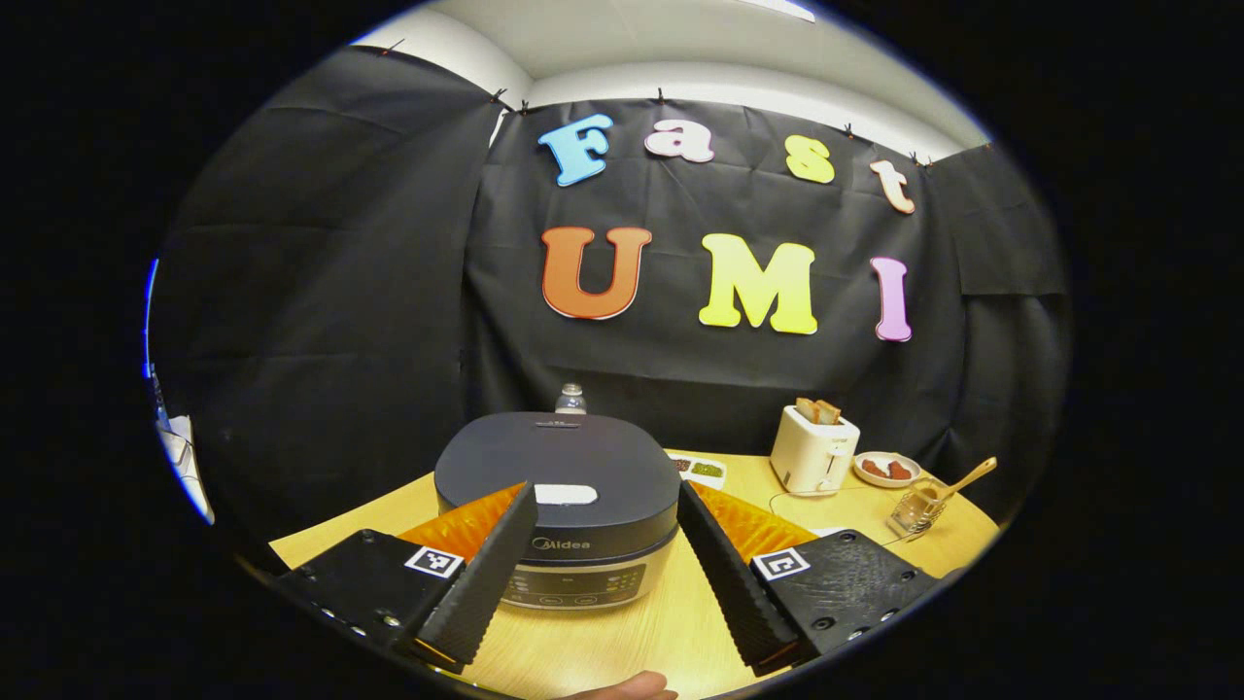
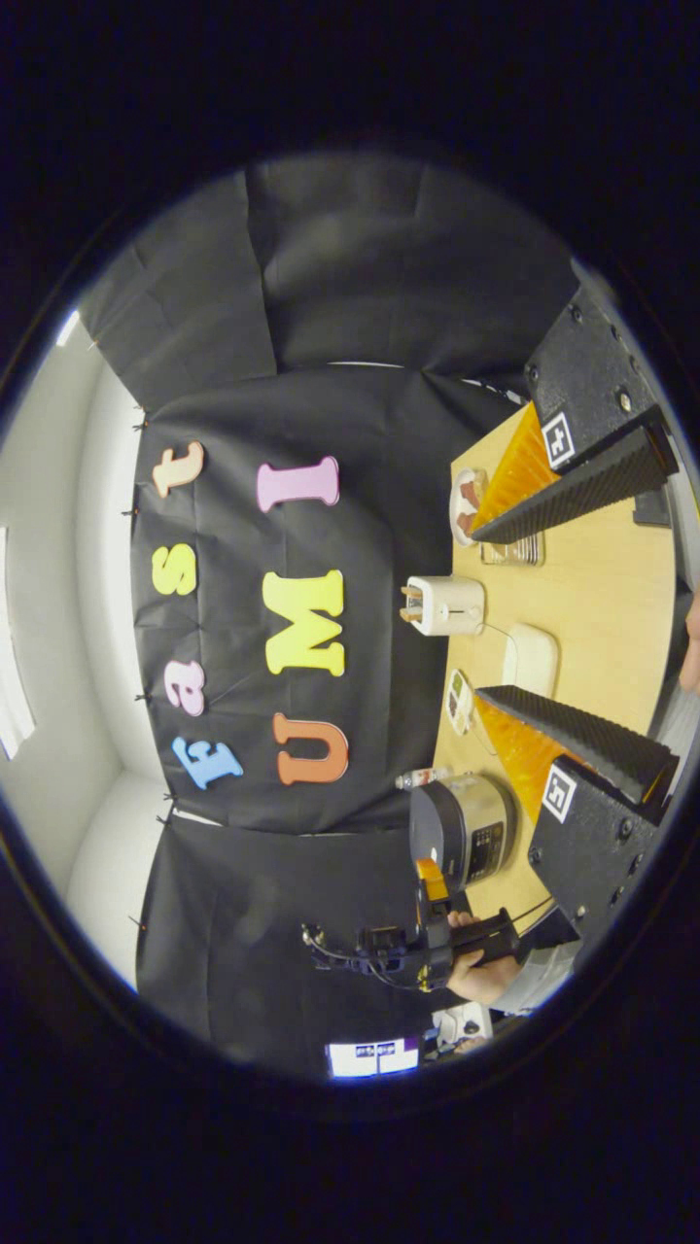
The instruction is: Close the left gripper, press the button to open the rice cooker; take a wooden spoon from the chopstick holder with the right hand, scoop a spoonful of rice and pour it into the rice cooker, then put the wooden spoon back into the chopstick holder.
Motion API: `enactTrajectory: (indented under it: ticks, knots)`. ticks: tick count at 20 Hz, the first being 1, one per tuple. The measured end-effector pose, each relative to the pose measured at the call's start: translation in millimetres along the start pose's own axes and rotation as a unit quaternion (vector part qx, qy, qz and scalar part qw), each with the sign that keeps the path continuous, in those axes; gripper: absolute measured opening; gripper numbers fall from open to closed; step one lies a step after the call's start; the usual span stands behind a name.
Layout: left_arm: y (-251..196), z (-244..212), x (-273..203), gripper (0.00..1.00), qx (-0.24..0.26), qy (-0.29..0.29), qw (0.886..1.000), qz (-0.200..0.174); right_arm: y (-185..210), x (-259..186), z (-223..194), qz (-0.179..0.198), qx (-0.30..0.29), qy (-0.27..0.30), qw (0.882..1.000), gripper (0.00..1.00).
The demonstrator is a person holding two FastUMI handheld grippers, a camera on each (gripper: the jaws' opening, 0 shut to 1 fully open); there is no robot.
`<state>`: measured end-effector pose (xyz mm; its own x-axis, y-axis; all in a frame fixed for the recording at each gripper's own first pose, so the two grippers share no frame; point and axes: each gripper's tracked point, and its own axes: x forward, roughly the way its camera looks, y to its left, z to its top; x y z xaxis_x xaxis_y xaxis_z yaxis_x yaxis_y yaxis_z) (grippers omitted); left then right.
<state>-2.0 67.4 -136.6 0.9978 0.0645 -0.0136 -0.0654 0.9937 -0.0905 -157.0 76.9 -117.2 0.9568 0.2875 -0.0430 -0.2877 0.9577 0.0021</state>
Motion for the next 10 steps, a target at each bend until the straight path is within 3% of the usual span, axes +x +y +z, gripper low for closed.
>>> enactTrajectory:
  ticks: [3,7,10]
  knots:
    - [-3,3,-30,0.93,0.005,-0.004,1.000,-0.001,-9,-8,11,-0.010,-0.004,-0.014,1.000,0.92]
    - [-7,11,-68,0.94,0.011,-0.002,1.000,0.004,-4,-15,19,-0.012,-0.007,-0.025,1.000,0.95]
    - [-32,19,-96,0.94,0.013,0.002,1.000,-0.029,2,-18,22,-0.006,-0.005,-0.026,1.000,0.95]
